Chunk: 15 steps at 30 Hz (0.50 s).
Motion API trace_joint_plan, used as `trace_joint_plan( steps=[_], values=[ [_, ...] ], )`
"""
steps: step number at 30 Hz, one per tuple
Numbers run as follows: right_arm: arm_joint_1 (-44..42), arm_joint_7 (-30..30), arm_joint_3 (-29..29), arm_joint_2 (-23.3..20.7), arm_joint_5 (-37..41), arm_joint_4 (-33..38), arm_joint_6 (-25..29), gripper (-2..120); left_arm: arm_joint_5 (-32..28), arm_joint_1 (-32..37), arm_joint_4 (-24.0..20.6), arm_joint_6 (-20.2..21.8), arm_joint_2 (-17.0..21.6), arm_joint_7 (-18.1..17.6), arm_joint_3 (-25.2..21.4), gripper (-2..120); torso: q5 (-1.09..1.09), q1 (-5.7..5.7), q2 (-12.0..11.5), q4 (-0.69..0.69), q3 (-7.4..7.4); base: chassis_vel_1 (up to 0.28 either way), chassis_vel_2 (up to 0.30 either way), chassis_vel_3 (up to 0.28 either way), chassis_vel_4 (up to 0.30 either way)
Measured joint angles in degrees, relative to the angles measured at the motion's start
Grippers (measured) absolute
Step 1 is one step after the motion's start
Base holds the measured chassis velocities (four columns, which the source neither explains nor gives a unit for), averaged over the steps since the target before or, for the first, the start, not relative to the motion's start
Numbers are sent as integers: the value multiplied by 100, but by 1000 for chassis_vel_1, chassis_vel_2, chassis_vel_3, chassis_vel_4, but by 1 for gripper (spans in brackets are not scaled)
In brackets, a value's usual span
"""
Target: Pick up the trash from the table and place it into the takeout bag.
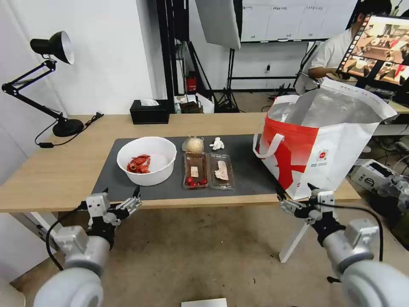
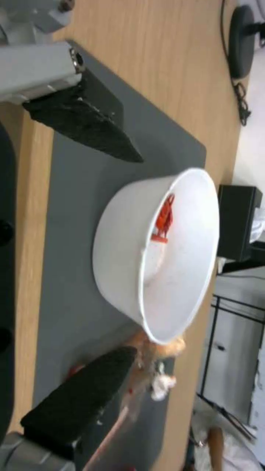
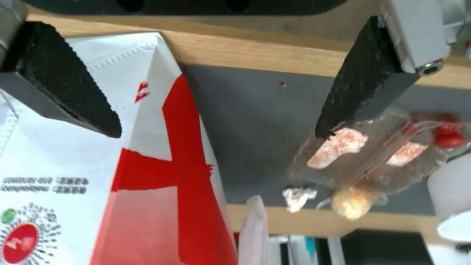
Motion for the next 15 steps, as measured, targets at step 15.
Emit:
trace_joint_plan(
  steps=[15],
  values=[
    [177,-61,-124,-350,449,-23,-168,100,-31,55,51,-22,-35,101,17,100,-1,0,0,1,0,0,0,0,0]
  ],
)
